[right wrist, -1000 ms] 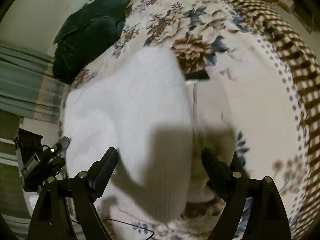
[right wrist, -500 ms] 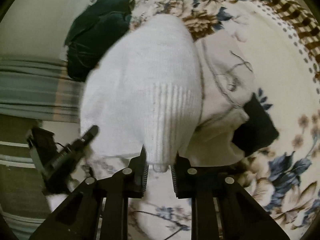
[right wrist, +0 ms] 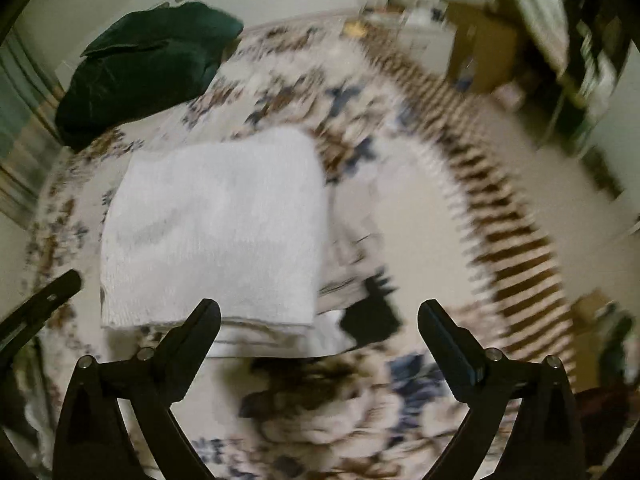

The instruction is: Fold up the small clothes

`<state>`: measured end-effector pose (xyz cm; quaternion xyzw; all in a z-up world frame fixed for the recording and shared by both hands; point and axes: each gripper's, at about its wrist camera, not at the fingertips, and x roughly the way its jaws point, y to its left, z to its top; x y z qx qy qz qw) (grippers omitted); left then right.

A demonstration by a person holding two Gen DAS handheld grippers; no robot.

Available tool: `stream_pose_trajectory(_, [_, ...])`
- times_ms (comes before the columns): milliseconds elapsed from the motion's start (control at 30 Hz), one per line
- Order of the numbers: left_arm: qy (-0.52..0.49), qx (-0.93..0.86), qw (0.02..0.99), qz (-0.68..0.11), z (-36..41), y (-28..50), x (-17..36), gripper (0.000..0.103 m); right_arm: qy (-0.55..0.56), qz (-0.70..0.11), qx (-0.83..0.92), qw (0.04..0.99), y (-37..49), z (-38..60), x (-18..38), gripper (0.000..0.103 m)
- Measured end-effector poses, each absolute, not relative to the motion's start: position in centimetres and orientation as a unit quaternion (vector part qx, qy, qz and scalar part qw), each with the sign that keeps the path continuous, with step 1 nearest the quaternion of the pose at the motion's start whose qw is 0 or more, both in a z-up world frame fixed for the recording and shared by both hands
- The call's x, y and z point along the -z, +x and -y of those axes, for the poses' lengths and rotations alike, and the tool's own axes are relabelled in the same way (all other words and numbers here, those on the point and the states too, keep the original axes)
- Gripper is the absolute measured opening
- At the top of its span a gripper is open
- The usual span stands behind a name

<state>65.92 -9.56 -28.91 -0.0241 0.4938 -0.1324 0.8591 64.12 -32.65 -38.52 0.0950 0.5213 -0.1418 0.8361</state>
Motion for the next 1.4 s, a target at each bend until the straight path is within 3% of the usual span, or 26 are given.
stream_pose_trajectory(767, [0.016, 0.109, 0.909, -0.402, 5.2, 44.0, 9.1, 0.089, 0.021, -0.402, 0.151, 0.903, 39.0, 22.0, 9.5, 0.103])
stream_pose_trajectory(1067, [0.024, 0.106, 0.927, -0.36, 3.7, 37.4, 4.1, 0.089, 0.02, -0.37, 0.134, 0.919, 30.0, 19.0, 2.4, 0.103])
stream_pose_trajectory(1367, [0.005, 0.104, 0.932, -0.348, 2.3, 33.5, 2.3, 0.089, 0.019, -0.348, 0.128, 0.928, 23.9, 17.7, -2.2, 0.103])
stream_pose_trajectory(1400, [0.001, 0.105, 0.931, -0.348, 2.2, 33.4, 2.3, 0.093, 0.018, -0.348, 0.129, 0.928, 23.6, 17.7, -2.4, 0.103])
